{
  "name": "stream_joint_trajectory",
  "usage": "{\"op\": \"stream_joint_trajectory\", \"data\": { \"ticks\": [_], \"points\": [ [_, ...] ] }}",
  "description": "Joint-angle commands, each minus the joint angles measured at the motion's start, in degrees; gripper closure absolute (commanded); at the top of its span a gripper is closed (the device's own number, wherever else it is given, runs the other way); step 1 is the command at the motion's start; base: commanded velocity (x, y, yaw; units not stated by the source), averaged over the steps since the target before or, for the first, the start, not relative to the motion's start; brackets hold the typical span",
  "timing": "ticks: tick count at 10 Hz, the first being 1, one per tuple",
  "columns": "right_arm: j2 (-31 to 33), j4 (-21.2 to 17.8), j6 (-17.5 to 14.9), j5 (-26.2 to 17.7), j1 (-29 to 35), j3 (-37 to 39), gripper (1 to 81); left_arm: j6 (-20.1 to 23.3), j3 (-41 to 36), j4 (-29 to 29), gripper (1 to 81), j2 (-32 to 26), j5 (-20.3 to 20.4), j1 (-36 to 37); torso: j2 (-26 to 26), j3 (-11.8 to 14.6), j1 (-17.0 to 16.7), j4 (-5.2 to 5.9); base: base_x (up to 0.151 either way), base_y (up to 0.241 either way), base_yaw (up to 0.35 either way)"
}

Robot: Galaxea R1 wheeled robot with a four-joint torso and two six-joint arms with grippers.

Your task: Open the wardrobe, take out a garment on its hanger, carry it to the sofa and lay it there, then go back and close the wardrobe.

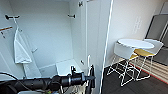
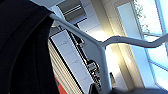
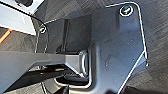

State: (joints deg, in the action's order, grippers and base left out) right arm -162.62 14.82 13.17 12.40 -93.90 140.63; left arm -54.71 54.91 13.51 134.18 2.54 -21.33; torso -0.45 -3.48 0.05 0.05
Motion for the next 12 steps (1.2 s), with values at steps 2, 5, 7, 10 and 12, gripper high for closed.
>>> {"op": "stream_joint_trajectory", "data": {
  "ticks": [2,5,7,10,12],
  "points": [
    [-0.3,0.5,0.1,-2.4,1.3,0.9,1.0,0.5,-3.1,2.0,81.1,-0.1,2.4,8.4,0.0,0.0,0.0,0.0,0.0,0.0,-0.255],
    [-1.6,1.0,-0.2,-2.5,1.1,1.7,1.0,0.5,-2.8,2.0,81.1,2.0,2.4,8.3,0.0,0.0,0.0,0.0,0.0,0.0,-0.263],
    [-1.8,0.9,-0.2,-2.5,1.2,2.1,1.0,0.5,-3.1,2.0,81.1,1.9,2.6,8.3,0.0,0.0,0.0,0.0,0.0,0.0,-0.264],
    [-1.9,0.9,-0.2,-2.5,1.1,2.2,1.0,0.5,-3.1,2.0,81.1,2.0,2.4,8.3,0.0,0.0,-0.1,0.0,0.0,0.0,-0.265],
    [-1.9,1.2,-0.2,-2.4,1.0,2.2,1.0,0.5,-3.3,2.0,81.1,1.9,2.4,8.3,0.0,0.0,-0.1,0.0,0.0,0.0,-0.267]
  ]
}}
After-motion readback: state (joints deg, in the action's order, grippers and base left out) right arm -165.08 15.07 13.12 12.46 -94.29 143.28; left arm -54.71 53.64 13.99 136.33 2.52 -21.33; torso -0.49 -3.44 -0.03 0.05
